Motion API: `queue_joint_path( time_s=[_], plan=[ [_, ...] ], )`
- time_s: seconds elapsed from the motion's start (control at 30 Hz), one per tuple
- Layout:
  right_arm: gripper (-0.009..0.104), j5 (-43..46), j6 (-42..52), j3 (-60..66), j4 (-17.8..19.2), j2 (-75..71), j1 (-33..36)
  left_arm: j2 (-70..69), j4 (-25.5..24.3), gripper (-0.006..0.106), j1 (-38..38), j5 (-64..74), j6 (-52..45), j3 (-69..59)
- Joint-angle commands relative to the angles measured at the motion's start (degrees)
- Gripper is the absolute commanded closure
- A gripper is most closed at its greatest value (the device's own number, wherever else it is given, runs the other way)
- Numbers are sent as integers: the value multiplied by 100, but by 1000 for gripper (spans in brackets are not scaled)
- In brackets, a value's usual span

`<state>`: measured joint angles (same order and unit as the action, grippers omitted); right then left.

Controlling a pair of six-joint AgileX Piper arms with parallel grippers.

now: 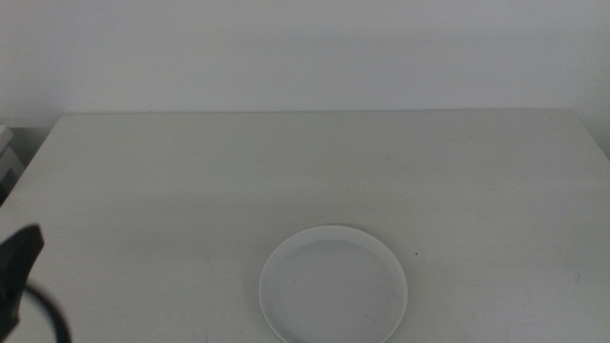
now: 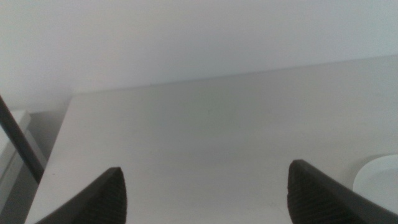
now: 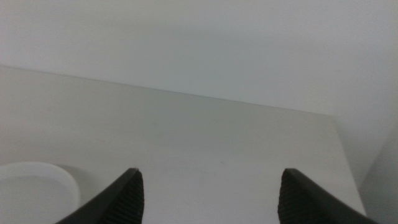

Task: Stack the three bowls on top of each other.

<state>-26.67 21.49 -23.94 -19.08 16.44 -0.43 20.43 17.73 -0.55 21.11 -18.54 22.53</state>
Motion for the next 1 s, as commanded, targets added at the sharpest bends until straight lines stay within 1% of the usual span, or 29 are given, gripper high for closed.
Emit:
queue_joint_path(
  time_s=[0.0, 0.1, 0.23, 0.43, 0.53, 0.77, 0.97],
  plan=[
    [40, 722, 53, 179, 124, -94, 3, -330, -4, 15, -9, -421, 44, -129],
    [40, 1033, 53, 692, 179, -383, 3, -814, -53, 15, -9, -684, 44, -683],
    [40, 993, 53, 1294, 182, -792, -135, -1321, -53, 15, -9, -1129, 44, -1441],
    [40, 971, 53, 1863, 164, -1361, -442, -1745, -53, 15, -9, -1169, 44, -2003],
    [40, 974, 53, 2076, 164, -1510, -468, -1881, -47, 15, -9, -1187, 44, -2261],
    [40, 986, 53, 2120, 172, -1524, -525, -2165, -47, 15, -9, -1157, 55, -2401],
    [40, 980, 53, 2120, 186, -1524, -731, -2203, -47, 15, -9, -1155, 55, -2401]
  ],
)
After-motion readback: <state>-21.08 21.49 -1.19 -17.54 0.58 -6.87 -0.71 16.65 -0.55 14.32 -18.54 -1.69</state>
